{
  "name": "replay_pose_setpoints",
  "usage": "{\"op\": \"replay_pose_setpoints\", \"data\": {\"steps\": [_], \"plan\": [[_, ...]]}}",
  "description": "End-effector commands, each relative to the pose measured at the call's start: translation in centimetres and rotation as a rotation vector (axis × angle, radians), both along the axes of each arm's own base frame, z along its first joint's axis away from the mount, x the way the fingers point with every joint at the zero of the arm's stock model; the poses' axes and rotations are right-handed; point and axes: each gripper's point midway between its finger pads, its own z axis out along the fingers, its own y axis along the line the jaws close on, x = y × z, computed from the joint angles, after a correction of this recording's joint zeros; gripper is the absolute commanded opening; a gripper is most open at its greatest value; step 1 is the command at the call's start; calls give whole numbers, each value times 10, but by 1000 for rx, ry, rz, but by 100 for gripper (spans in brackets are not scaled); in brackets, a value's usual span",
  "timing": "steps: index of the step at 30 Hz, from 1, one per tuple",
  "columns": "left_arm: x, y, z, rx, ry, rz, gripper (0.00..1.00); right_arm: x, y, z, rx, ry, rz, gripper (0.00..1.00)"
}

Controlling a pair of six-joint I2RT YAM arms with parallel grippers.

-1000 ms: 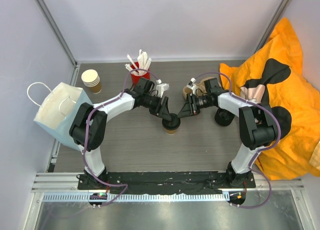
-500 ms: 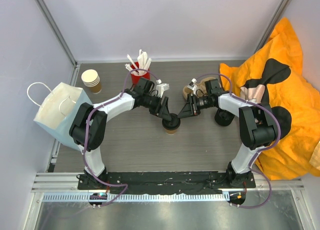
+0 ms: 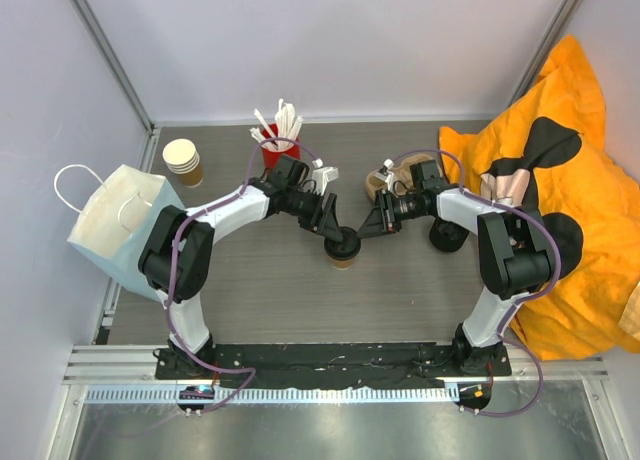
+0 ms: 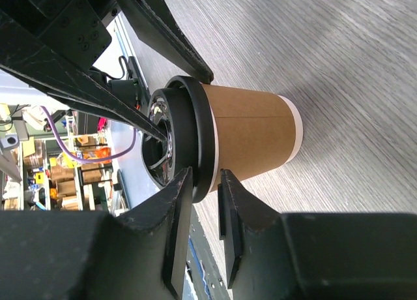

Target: Pack the takeout coffee

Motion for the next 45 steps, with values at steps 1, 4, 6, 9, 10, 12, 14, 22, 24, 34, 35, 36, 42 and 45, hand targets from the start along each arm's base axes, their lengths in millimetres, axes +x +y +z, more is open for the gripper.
{"op": "replay_pose_setpoints", "data": {"steps": [1,4,6,9,10,12,14,22,24,34,35,36,42,45], "plan": [[5,25,-46,185,-31,59,52,-1,3,5,19,-16,8,31],[5,25,-46,185,-30,60,52,-3,5,4,15,-17,15,31],[6,25,-46,189,-32,64,52,-5,7,3,-4,-23,21,31],[7,28,-48,203,-34,70,52,-10,12,-3,-36,-37,43,28],[7,28,-49,208,-37,72,52,-11,13,-6,-43,-32,44,25],[8,30,-51,222,-41,79,52,-10,12,-10,-59,-25,39,21],[8,32,-53,230,-42,83,51,-10,11,-14,-66,-14,38,15],[12,40,-65,285,-51,110,48,-13,12,-27,-137,-31,48,10],[14,42,-67,299,-59,118,47,-12,11,-35,-197,-51,47,9],[18,50,-72,347,-84,142,45,-2,9,-43,-317,-107,32,10],[18,52,-72,354,-86,146,45,-1,10,-36,-313,-125,30,15],[19,52,-73,358,-87,150,45,4,11,-28,-306,-152,28,19],[24,62,-78,413,-98,207,41,20,-1,17,-202,-190,-10,44],[26,68,-81,436,-92,258,40,15,-7,25,-144,-158,-18,46]]}}
